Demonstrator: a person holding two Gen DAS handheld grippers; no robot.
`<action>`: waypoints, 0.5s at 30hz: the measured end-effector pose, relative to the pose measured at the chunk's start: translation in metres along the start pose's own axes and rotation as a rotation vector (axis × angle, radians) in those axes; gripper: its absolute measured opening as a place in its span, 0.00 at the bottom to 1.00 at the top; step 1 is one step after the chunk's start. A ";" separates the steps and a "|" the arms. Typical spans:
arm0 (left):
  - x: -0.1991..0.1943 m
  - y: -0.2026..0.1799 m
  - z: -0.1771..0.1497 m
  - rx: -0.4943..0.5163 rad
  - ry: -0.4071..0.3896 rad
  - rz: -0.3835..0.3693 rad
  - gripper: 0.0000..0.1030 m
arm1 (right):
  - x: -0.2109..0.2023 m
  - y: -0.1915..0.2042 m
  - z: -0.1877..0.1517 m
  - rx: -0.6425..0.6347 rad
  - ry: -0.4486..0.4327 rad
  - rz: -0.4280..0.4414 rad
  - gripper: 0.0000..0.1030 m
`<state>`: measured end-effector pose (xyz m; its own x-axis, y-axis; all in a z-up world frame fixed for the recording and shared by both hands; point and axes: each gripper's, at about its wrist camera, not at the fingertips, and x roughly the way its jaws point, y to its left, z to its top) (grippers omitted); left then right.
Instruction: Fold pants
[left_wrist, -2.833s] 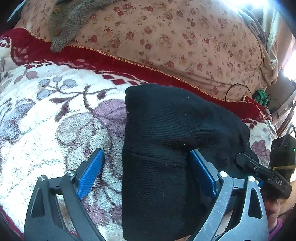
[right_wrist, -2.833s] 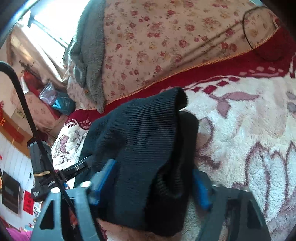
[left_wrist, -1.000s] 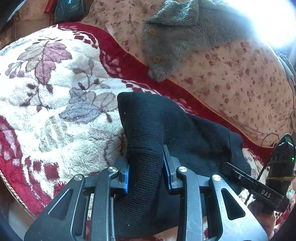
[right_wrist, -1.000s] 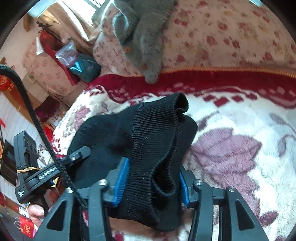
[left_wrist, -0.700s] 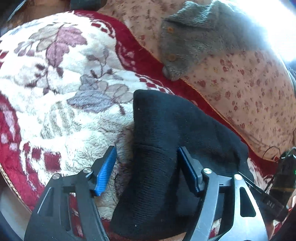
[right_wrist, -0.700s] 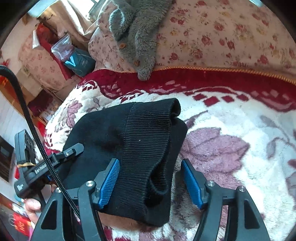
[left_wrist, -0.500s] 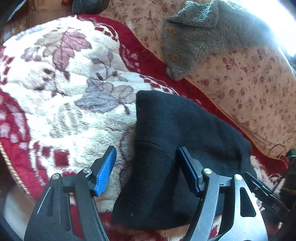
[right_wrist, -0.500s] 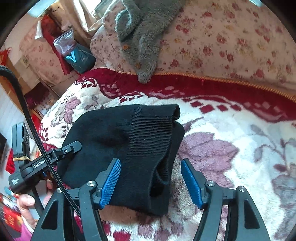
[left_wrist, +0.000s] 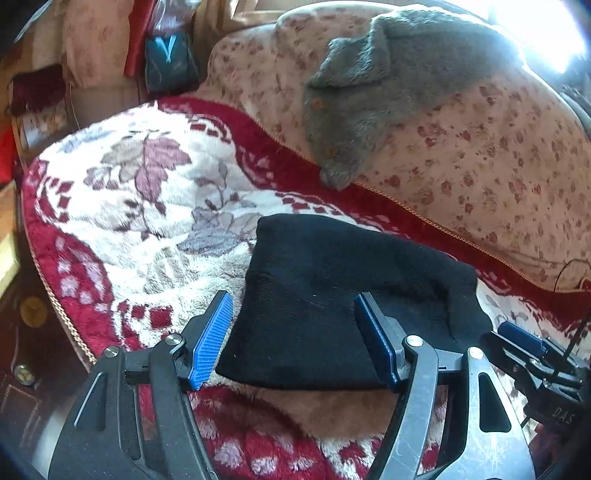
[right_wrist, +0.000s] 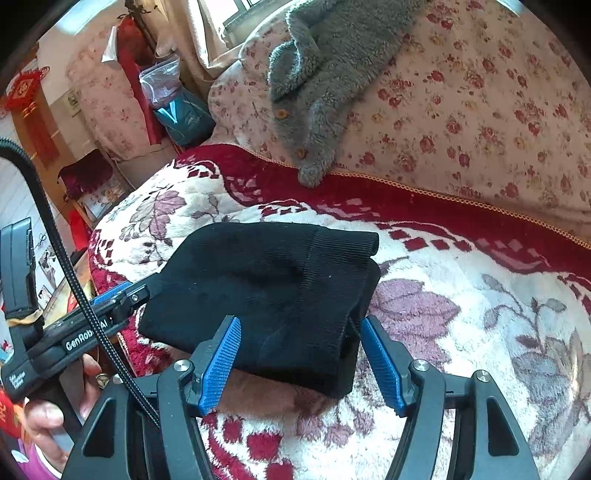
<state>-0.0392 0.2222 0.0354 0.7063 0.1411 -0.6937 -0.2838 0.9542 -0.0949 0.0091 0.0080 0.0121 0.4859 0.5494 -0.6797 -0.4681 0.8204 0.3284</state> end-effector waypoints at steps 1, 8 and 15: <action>-0.003 -0.002 -0.001 0.008 -0.006 0.003 0.67 | -0.002 0.001 -0.001 0.000 -0.003 0.001 0.64; -0.023 -0.016 -0.010 0.037 -0.042 0.013 0.67 | -0.016 0.006 -0.008 0.004 -0.030 0.001 0.64; -0.036 -0.020 -0.020 0.031 -0.058 0.022 0.67 | -0.026 0.009 -0.014 0.008 -0.044 0.002 0.64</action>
<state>-0.0715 0.1924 0.0482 0.7367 0.1759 -0.6529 -0.2796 0.9584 -0.0573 -0.0186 -0.0009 0.0236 0.5170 0.5569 -0.6501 -0.4628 0.8207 0.3351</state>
